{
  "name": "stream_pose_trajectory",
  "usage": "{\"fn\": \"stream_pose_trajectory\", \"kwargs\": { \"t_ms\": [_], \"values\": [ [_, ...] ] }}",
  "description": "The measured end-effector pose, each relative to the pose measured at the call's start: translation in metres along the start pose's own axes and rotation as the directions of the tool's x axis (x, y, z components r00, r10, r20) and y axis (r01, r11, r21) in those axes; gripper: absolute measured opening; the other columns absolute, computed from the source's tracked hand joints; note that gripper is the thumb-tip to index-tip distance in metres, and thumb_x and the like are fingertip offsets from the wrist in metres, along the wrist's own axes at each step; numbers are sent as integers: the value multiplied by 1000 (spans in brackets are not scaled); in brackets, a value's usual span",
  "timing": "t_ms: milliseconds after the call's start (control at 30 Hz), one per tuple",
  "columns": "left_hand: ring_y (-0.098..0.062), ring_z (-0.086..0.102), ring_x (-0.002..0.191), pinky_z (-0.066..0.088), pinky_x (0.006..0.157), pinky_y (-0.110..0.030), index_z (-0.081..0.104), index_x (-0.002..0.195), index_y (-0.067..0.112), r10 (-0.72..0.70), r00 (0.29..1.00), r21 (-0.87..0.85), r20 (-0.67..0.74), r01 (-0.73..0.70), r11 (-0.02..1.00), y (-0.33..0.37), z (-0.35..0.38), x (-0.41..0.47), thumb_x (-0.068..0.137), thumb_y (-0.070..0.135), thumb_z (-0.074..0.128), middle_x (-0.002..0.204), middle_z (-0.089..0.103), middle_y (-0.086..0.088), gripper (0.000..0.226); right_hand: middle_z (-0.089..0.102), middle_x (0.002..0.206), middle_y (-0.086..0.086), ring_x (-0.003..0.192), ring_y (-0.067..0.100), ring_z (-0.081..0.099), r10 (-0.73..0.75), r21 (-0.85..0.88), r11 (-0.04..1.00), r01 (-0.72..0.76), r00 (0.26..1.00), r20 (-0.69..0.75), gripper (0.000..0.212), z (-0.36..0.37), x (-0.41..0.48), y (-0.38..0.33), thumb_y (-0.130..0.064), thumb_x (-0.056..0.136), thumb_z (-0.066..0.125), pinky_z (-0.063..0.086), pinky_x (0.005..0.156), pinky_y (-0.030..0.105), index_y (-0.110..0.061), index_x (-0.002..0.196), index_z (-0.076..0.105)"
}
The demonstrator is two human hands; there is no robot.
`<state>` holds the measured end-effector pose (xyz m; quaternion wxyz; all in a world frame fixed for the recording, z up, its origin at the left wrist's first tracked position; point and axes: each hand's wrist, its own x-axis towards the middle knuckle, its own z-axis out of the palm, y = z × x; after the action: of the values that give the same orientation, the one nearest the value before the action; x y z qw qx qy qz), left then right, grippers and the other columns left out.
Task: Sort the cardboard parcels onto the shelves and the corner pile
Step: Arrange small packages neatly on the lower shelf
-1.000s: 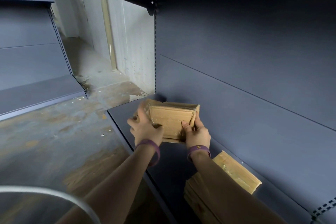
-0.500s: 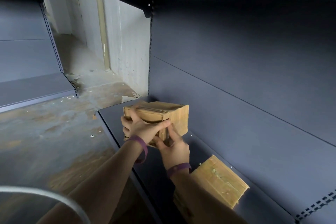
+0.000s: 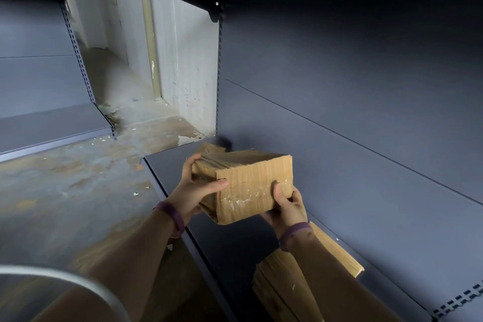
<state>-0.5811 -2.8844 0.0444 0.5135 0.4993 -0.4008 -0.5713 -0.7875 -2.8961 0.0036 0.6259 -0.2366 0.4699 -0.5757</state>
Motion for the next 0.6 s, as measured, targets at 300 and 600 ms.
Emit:
{"fn": "stream_pose_trajectory", "kwargs": {
  "t_ms": [300, 600],
  "values": [
    [-28, 62, 113, 52, 96, -46, 34, 150, 31, 36, 975, 186, -220, 6, 983, -11, 14, 16, 82, 16, 77, 137, 56, -10, 82, 66, 107, 14, 94, 31, 65, -102, -7, 995, 102, 980, -172, 29, 18, 1, 15, 2, 82, 74, 58, 63, 40, -17, 93, 56],
    [-31, 2, 150, 22, 120, -47, 42, 144, 43, 150, 973, 650, -175, 0, 760, 2, 64, 3, 72, 62, 75, 162, -4, 5, 81, 66, 109, 7, 91, 21, 65, -215, -144, 973, 183, 943, -255, 28, 48, -10, 40, -7, 77, 81, 59, 84, 45, -22, 93, 64]
  ]
}}
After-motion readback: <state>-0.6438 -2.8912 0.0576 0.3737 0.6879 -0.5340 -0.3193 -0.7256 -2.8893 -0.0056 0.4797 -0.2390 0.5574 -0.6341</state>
